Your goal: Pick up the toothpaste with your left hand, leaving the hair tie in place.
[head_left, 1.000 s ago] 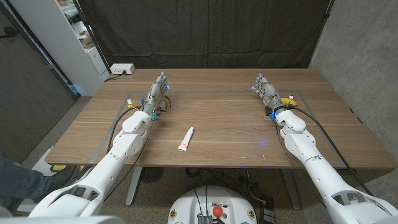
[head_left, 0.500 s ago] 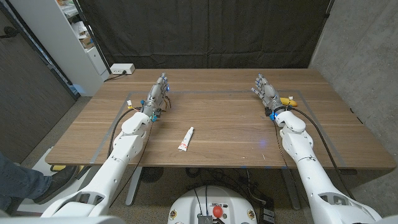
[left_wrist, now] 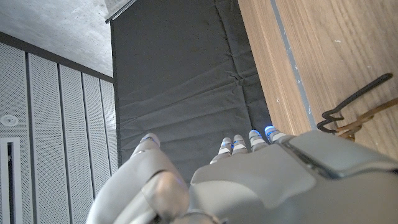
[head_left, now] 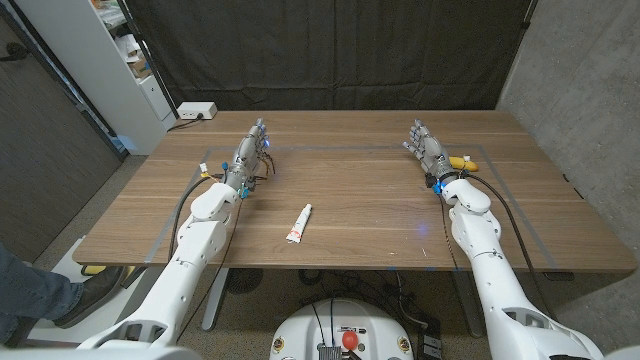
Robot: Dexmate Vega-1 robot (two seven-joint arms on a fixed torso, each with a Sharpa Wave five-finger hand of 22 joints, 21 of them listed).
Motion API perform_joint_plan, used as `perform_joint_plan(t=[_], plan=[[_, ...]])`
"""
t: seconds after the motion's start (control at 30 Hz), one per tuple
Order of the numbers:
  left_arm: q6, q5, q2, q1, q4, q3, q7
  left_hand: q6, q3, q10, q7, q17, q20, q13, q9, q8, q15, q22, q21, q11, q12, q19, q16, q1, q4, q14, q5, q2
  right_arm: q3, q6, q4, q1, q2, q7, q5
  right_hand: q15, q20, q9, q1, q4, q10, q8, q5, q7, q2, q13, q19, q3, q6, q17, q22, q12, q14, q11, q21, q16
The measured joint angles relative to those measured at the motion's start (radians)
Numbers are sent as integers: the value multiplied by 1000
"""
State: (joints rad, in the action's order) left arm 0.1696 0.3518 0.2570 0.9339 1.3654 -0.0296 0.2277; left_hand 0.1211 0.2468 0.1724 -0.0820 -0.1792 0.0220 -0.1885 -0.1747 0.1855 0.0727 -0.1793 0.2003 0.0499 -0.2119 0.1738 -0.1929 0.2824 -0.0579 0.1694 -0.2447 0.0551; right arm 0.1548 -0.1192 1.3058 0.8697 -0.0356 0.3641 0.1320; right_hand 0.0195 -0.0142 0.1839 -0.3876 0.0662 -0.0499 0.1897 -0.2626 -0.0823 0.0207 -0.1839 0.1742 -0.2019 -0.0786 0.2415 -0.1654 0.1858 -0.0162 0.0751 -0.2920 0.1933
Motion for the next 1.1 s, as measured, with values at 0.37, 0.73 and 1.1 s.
perform_joint_plan(t=[0.37,0.73,1.1], plan=[[24,-22,-22,24,19,19,5,-11,4,-11,0,0,0,0,0,7,0,0,0,0,0,0,0,9,4,0,0,-9,25,0,-12,-10,21,21,-25,0,0,0,0,0,0,0,0,0,0,0,0,0,0,-5,0,0,0,0,4,0],[49,-37,-35,50,43,28,6,-20,8,-24,2,0,0,0,0,7,0,0,0,-2,-7,0,0,13,8,0,0,-13,41,-5,-25,-19,31,33,-37,0,0,0,0,0,0,0,0,6,0,0,0,0,-6,-5,0,0,0,0,8,0],[61,-48,-41,81,70,35,1,-27,12,-24,2,0,0,0,0,11,0,0,0,-2,-7,0,0,22,12,0,4,-22,53,-11,-35,-24,37,40,-41,4,0,0,0,0,0,0,0,6,0,0,0,0,-6,-9,0,0,-3,0,15,0]])
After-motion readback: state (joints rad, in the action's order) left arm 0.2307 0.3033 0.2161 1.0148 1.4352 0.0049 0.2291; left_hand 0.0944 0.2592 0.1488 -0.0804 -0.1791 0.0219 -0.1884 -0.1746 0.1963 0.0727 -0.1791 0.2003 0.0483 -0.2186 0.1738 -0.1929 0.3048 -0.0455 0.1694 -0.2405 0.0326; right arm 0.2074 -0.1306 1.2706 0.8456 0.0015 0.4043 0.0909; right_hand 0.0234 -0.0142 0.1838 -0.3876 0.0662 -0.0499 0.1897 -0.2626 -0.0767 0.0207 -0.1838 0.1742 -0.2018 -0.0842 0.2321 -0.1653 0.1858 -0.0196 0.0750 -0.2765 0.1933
